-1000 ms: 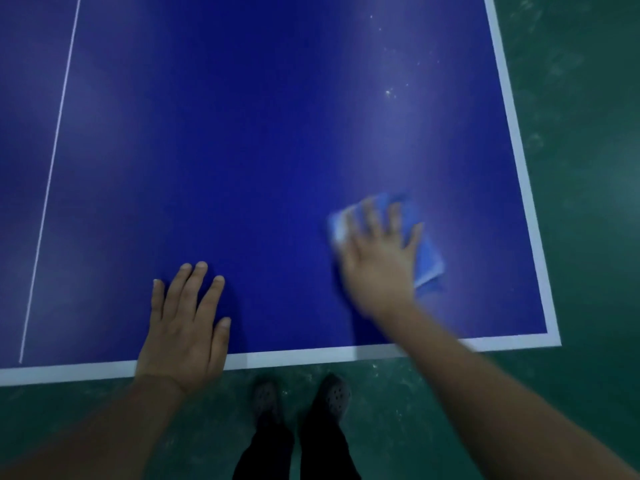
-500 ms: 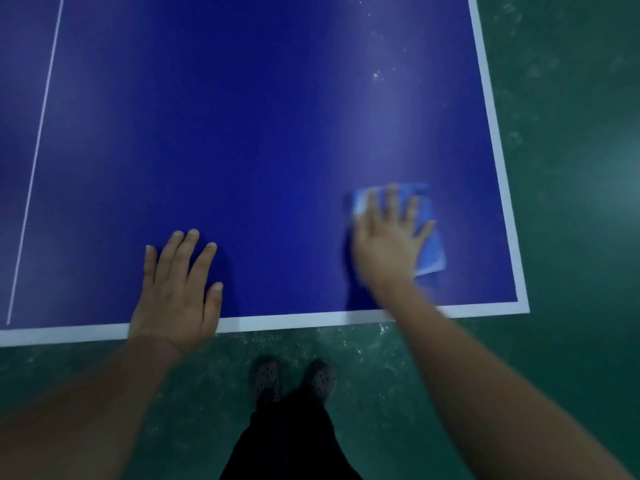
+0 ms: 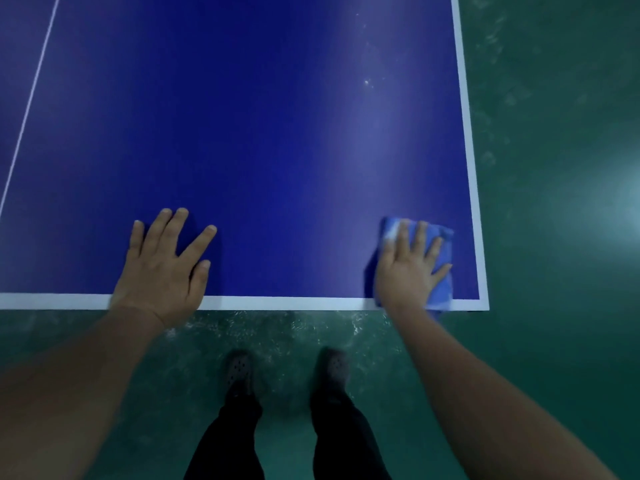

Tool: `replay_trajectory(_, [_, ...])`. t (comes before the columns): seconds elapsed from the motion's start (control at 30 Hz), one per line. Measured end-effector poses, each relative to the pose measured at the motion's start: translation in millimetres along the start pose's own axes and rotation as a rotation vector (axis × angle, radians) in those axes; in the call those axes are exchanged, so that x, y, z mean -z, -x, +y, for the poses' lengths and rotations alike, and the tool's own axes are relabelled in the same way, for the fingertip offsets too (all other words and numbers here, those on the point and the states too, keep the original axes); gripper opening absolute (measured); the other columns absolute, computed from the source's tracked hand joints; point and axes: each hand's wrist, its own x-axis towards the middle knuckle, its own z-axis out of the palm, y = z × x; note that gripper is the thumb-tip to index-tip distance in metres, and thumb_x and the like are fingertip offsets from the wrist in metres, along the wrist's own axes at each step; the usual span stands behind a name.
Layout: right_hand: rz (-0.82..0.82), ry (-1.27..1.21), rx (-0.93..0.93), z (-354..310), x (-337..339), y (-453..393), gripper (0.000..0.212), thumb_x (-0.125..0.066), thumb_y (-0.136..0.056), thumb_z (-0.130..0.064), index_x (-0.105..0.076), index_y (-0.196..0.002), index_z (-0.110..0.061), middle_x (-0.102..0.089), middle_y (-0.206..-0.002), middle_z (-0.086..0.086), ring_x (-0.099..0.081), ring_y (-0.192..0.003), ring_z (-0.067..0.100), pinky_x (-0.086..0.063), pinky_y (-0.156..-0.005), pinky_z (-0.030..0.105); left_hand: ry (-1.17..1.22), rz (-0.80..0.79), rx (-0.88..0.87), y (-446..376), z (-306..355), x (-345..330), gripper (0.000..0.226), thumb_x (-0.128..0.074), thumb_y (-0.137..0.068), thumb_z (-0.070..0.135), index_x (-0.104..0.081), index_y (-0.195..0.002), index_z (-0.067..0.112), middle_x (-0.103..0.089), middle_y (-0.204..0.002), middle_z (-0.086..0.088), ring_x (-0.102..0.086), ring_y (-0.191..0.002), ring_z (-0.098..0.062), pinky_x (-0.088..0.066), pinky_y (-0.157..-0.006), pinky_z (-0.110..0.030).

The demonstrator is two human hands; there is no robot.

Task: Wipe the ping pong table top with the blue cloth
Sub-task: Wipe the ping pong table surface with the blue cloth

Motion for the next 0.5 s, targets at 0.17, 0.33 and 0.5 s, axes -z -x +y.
replay_trajectory(0.17, [-0.075,0.112,0.583,44,4,25,0.053,-0.016,-0.104,-0.055,-0.025,-0.155,-0.041,-0.01,-0.165,-0.012,0.0,-0.155,0.026,-0.002,-0.12,0.062,-0.051,0.028,0.048,1,6,1,0.063,-0.018,-0.099,0.047,-0.037,-0.152,0.021,-0.022,-0.159,-0.019,-0.017,-0.148,-0.038,0.006,-0.119,-0.05])
replay_trajectory(0.33, [-0.076,0.177,1.079,116,20,-37,0.049,-0.024,-0.106,-0.05,-0.033,-0.153,-0.04,-0.023,-0.164,-0.005,-0.014,-0.153,0.033,-0.012,-0.117,0.067,0.059,0.129,0.263,8,77,-2,0.065,-0.023,-0.097,0.049,-0.035,-0.153,0.017,-0.017,-0.161,-0.019,-0.017,-0.148,-0.04,0.006,-0.12,-0.051])
replay_trajectory(0.5, [-0.072,0.246,1.396,130,36,-131,0.049,-0.028,-0.105,-0.05,-0.031,-0.153,-0.041,-0.022,-0.165,-0.005,-0.011,-0.153,0.033,-0.006,-0.118,0.066,0.238,0.161,0.326,-22,252,-19,0.063,-0.029,-0.095,0.044,-0.041,-0.149,0.013,-0.025,-0.16,-0.017,-0.018,-0.149,-0.035,-0.007,-0.121,-0.057])
